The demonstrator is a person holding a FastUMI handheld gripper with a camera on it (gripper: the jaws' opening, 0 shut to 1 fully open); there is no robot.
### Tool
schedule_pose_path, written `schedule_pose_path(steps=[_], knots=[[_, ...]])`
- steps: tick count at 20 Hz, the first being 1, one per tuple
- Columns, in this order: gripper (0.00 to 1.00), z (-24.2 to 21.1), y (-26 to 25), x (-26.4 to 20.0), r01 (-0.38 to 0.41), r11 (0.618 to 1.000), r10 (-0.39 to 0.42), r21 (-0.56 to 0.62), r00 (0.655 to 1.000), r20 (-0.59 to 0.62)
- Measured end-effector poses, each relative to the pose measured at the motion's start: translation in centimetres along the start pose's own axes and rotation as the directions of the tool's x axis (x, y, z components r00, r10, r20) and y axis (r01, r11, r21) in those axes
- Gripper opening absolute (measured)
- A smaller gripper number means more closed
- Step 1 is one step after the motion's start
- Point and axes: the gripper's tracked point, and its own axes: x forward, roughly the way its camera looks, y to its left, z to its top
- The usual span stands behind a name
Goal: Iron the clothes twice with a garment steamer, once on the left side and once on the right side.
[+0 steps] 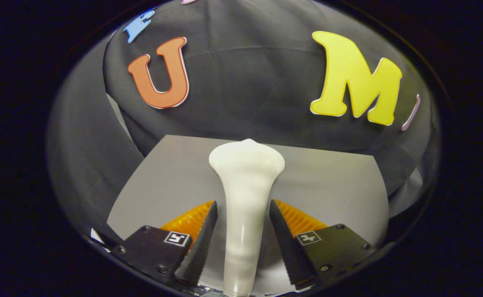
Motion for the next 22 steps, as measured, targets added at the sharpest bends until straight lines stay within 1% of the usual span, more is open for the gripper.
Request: schedule_pose_path(steps=[1, 2, 3, 5, 7, 10, 12, 14, 18, 22], knots=[[0.69, -0.3, 0.0, 0.1, -0.004, 1.000, 0.004, 0.009, 1.000, -0.029], [0.66, -0.7, 0.0, 0.4, -0.004, 1.000, 0.005, 0.020, 0.998, -0.055], [0.59, -0.4, -0.3, 0.3, 0.016, 1.000, -0.015, 0.015, 0.999, -0.040], [0.49, -0.6, -0.3, 0.7, 0.010, 0.999, -0.008, 0.032, 0.998, -0.064], [0.47, -0.5, -0.2, 0.4, -0.004, 0.999, 0.007, 0.035, 0.998, -0.064], [0.43, -0.5, 0.2, 0.3, -0.072, 0.996, 0.074, 0.058, 0.996, -0.050], [0.40, -0.6, -0.1, -0.5, -0.086, 0.994, 0.088, 0.069, 0.996, -0.027], [0.39, -0.6, -0.2, -1.8, -0.102, 0.993, 0.101, 0.063, 0.995, 0.019], [0.39, 0.1, -0.4, -6.1, -0.099, 0.995, 0.093, 0.030, 0.981, 0.168], [0.39, -1.7, -0.9, -10.3, -0.135, 0.990, 0.121, 0.036, 0.958, 0.258]])
